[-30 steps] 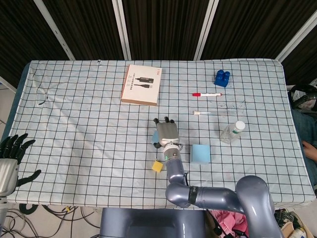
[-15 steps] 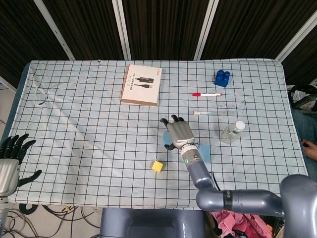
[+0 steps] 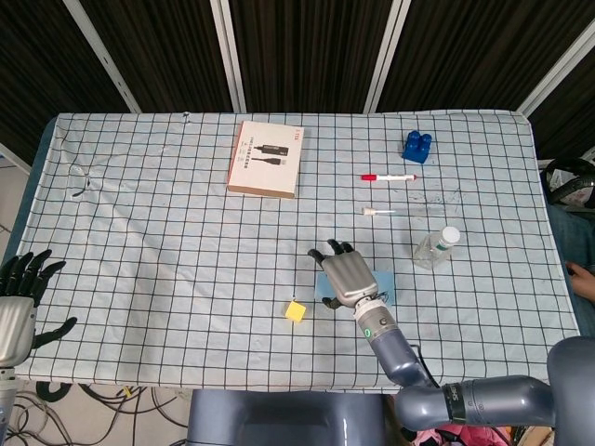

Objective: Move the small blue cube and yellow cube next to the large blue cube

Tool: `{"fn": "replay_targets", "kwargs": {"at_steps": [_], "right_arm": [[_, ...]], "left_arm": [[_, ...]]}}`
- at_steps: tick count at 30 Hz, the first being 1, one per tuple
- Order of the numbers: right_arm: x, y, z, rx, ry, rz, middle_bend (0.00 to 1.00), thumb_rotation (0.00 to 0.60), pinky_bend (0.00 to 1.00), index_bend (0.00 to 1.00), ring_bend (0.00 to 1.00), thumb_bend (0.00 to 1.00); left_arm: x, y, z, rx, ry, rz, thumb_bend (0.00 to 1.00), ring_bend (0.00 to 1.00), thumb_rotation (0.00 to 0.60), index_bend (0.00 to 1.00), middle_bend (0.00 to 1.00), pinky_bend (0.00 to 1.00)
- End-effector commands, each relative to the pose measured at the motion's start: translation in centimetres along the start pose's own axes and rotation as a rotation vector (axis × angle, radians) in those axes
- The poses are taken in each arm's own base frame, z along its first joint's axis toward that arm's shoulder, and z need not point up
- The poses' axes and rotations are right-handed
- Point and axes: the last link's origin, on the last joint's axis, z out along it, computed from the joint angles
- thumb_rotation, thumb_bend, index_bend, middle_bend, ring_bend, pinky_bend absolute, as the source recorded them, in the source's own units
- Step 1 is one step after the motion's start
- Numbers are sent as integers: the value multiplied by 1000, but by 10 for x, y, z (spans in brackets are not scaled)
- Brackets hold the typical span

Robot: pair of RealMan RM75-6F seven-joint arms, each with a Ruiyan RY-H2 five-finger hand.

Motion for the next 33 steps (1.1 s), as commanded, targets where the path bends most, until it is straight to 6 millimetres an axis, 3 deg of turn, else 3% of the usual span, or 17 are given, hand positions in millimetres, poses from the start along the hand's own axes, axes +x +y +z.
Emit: {"fn": "replay_targets", "kwargs": {"at_steps": [1, 10, 33], "right_arm": [[-6, 1, 3, -9, 13, -42, 465, 600, 148, 179, 73, 233], [-21, 10, 12, -47, -4, -63, 464, 600, 148, 179, 73, 234], [-26, 30, 12, -1, -44, 20, 448, 600, 148, 179, 73, 233]], "left_arm": [[0, 0, 0, 0, 1, 0, 113, 0, 600, 194, 73, 0], [1, -1, 0, 2, 3, -2, 113, 0, 600, 194, 73, 0], [0, -1, 0, -1, 4, 4, 113, 0, 600, 194, 73, 0]]}}
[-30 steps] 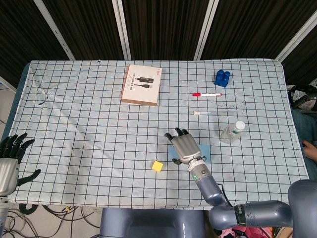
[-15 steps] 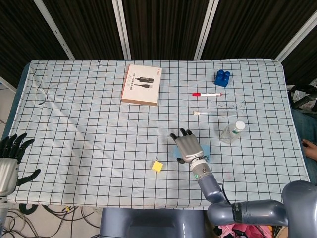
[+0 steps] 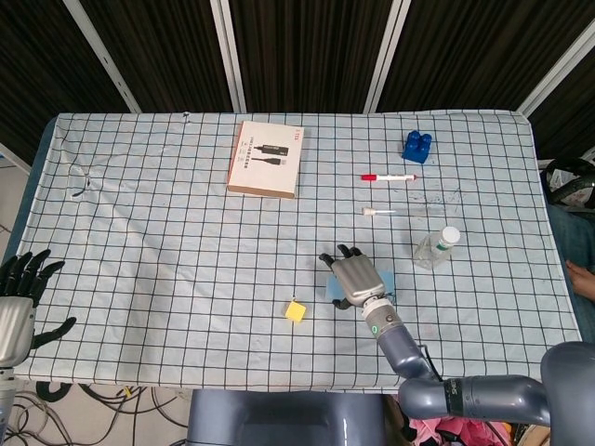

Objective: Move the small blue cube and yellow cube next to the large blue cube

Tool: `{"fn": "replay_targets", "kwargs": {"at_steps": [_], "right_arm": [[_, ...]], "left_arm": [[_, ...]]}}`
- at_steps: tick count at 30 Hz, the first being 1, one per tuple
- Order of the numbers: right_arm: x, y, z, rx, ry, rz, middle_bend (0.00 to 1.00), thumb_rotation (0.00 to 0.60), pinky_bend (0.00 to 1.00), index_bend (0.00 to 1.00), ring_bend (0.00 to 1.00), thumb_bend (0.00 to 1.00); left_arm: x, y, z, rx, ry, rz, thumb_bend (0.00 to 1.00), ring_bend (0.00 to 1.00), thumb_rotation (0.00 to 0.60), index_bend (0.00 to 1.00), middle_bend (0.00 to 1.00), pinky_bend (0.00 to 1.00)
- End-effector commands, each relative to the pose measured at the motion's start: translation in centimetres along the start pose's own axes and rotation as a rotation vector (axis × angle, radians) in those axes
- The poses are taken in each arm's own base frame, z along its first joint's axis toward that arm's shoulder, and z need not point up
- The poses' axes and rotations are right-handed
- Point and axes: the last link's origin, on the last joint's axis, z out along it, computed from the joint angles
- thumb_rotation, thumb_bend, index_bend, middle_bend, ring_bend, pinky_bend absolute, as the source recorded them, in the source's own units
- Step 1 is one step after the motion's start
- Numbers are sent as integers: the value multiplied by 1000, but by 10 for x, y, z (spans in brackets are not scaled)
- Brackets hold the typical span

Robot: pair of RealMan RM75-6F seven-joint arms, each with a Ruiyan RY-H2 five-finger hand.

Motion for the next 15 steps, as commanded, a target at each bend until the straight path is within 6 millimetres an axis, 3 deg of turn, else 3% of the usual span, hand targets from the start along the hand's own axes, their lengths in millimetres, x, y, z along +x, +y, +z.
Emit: {"fn": "replay_targets", "kwargs": {"at_steps": [1, 15], "right_arm": [[0, 5, 0, 8, 6, 3, 448, 600, 148, 179, 73, 233], [-4, 16, 0, 35, 9, -45, 440, 600, 148, 179, 73, 234]], "left_arm": [[0, 0, 0, 0, -1, 0, 113, 0, 600, 194, 73, 0], [0, 0, 0, 7, 0, 4, 113, 0, 600, 194, 73, 0]]}}
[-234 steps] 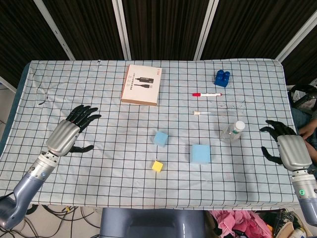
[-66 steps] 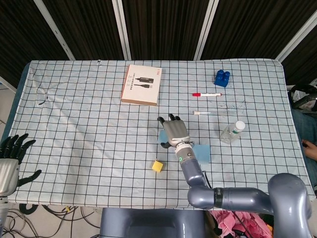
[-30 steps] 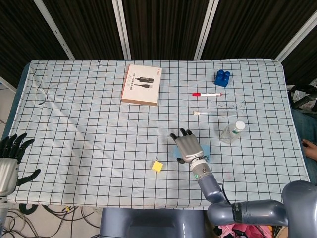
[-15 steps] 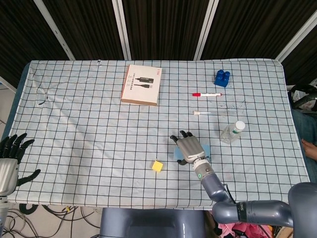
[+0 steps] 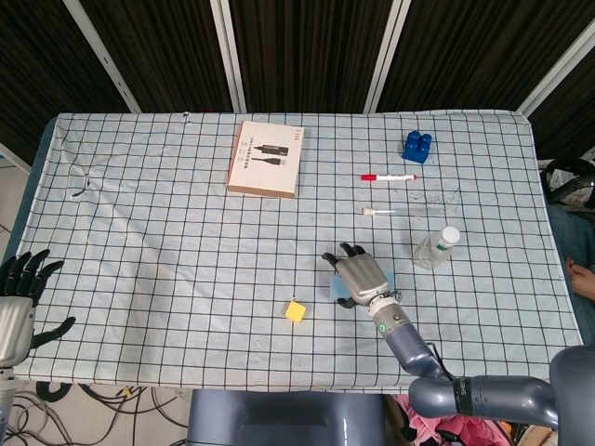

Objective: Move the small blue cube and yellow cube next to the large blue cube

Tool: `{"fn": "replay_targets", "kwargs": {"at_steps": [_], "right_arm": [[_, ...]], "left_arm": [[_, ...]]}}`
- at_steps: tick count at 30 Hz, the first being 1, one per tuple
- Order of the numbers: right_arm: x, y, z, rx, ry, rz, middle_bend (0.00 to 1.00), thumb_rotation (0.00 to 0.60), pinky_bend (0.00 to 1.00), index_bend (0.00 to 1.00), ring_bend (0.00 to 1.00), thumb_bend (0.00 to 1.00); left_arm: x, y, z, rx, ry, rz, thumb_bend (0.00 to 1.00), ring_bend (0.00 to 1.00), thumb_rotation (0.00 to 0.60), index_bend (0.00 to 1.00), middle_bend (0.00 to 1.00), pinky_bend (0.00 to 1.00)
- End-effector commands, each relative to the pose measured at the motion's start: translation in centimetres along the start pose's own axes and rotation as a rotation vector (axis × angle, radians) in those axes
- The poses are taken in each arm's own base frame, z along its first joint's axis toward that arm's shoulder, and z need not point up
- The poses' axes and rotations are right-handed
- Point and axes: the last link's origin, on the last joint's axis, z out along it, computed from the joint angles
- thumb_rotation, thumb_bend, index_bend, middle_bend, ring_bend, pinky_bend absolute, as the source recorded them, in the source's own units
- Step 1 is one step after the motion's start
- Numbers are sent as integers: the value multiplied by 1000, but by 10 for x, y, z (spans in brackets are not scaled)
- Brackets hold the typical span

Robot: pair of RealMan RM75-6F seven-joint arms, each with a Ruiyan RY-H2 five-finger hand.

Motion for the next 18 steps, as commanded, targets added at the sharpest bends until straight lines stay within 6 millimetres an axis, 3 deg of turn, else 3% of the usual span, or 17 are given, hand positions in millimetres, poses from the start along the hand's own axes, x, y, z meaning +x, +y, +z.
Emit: {"fn": "replay_targets", "kwargs": {"at_steps": [1, 18], "right_arm": [[-1, 1, 0, 3, -5, -2, 439, 600, 148, 179, 72, 233], [-1, 8, -1, 13, -4, 4, 433, 600, 148, 179, 69, 233]], "left_arm": [[0, 0, 0, 1, 1, 0, 113, 0, 600, 194, 73, 0], [-1, 0, 1, 1, -4, 4, 113, 0, 600, 194, 72, 0]]}}
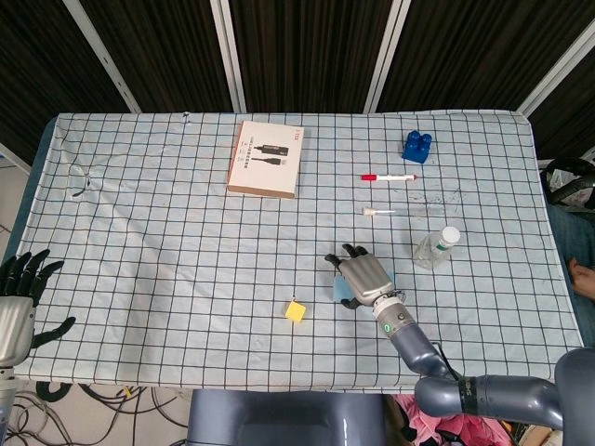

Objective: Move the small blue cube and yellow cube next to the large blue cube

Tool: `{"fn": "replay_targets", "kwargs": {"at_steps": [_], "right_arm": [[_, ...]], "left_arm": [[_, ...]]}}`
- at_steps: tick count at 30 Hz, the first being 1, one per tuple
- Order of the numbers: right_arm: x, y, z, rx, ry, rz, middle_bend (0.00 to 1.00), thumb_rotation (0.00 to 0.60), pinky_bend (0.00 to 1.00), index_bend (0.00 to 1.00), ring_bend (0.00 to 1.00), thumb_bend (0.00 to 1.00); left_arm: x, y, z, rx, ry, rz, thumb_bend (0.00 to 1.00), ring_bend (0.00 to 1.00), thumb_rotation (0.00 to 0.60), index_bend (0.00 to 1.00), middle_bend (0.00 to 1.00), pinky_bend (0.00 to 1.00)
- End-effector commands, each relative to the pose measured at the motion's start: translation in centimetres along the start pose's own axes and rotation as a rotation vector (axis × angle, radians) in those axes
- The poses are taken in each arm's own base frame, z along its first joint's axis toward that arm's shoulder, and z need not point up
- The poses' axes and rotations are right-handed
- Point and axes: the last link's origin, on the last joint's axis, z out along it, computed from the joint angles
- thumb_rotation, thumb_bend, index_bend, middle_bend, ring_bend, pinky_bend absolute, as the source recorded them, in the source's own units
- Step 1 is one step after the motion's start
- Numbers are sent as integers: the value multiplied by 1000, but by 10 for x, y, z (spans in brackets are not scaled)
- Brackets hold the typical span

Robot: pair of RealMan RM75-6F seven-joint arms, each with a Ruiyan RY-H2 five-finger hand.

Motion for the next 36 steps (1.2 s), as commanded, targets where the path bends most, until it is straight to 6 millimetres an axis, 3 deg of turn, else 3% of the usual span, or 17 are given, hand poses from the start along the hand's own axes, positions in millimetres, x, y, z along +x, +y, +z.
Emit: {"fn": "replay_targets", "kwargs": {"at_steps": [1, 36], "right_arm": [[1, 1, 0, 0, 2, 2, 433, 600, 148, 179, 69, 233], [-6, 3, -2, -6, -32, -11, 355, 600, 148, 175, 37, 232]], "left_arm": [[0, 0, 0, 0, 1, 0, 113, 0, 600, 194, 72, 0], [0, -1, 1, 4, 1, 2, 113, 0, 600, 194, 72, 0]]}}
